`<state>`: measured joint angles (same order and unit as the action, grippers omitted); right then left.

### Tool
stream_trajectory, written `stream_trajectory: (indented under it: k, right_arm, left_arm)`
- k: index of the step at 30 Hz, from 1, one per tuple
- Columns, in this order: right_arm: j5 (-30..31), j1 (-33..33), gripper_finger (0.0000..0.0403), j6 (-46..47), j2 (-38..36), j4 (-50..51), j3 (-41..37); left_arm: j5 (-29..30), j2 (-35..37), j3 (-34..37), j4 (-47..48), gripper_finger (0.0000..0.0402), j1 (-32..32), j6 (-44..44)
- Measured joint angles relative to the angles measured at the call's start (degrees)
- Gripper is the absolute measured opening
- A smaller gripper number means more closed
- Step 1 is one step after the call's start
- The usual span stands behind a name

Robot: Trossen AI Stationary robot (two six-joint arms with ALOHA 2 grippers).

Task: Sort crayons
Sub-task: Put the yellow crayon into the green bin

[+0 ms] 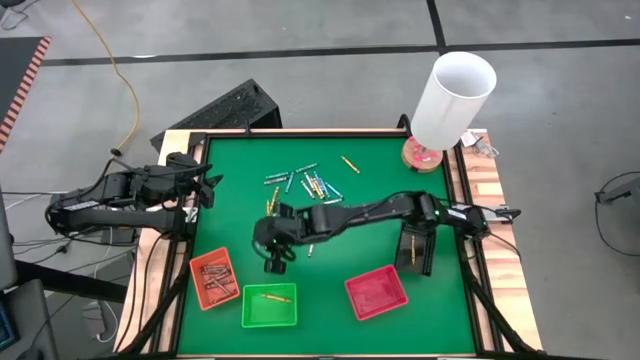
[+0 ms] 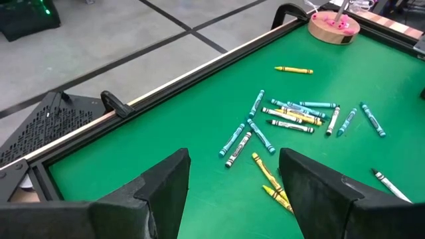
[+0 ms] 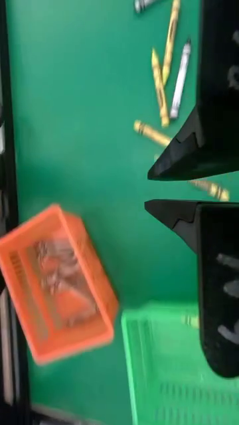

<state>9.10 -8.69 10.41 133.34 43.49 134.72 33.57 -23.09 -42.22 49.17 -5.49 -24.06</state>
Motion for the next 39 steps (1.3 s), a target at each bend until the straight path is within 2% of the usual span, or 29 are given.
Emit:
stream_trajectory:
  k: [14,20,28,34,39]
  right_arm:
    - [0.26,6.91,0.0060,-1.89,1.92,-2.08,0.04]
    - [1.77,6.89,0.0067,-2.55,6.46,-3.20,-0.07]
    - [6.14,6.88,0.0068,-3.34,7.78,-0.62,-0.07]
    - [6.23,7.22,0.0068,-3.39,8.03,0.42,-0.02]
    - [5.34,7.28,0.0068,-2.94,11.39,-0.22,-0.02]
  left_arm:
    - [0.32,0.02,0.00,0.00,0.0223,-0.01,1.12]
    - [0.42,0.01,-0.02,0.15,0.0223,-0.01,1.14]
    - [0.52,0.00,-0.02,0.45,0.0223,-0.01,1.15]
    - [0.51,0.00,-0.02,0.38,0.0223,-0.01,1.97]
    - [0.49,0.00,-0.02,0.41,0.0223,-0.01,1.95]
